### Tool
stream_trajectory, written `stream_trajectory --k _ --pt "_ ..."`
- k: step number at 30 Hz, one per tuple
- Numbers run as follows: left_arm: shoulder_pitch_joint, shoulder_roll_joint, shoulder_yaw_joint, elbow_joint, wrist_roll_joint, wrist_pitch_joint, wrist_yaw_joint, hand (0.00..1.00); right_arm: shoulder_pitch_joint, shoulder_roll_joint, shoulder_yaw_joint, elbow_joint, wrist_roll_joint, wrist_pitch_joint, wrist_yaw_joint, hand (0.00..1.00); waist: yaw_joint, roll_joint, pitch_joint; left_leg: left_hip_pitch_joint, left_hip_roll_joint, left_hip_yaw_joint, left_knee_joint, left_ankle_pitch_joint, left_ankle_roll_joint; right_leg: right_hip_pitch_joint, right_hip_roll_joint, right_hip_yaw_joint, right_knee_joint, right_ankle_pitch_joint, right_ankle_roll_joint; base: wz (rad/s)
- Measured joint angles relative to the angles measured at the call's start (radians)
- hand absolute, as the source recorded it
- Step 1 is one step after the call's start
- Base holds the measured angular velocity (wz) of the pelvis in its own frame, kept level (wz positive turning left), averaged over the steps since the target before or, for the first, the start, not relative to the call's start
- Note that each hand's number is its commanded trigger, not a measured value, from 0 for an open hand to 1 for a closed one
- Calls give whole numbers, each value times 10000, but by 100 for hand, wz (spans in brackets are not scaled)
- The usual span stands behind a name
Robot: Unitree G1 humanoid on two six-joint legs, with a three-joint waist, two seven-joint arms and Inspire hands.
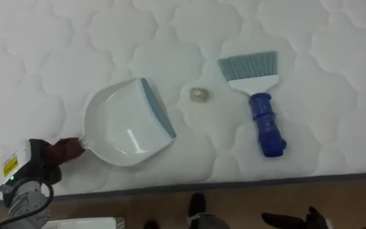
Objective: Clean bed
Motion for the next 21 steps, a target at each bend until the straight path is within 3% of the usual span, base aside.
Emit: stream_trajectory --k 6,13,17,21 --pt "33 10 -3 61 9 24 575 100 -253 -106 -642 -1048 111 -26 -1484 0 -21 -29 3 -136 5 174 139 -18 8 -259 13 167 220 -24 -10 -8" --pt "-70 10 -138 369 15 153 841 100 -701 -176 -789 -2658 -1103 -253 -3091 0 -78 -77 11 -379 64 287 475 -64 3 -492 33 263 385 -52 -54 -5" --pt "17 17 -304 360 16 288 788 100 -902 -262 -802 -3681 -2645 -337 -3962 0 -64 -165 26 -394 44 284 480 -127 15 -529 27 283 442 -107 34 0" --pt "-7 17 -349 352 19 482 735 100 -1232 -258 -741 -4435 -4048 -357 -4953 0 -46 -270 26 -451 45 278 516 -151 18 -584 26 286 520 -85 -6 0"
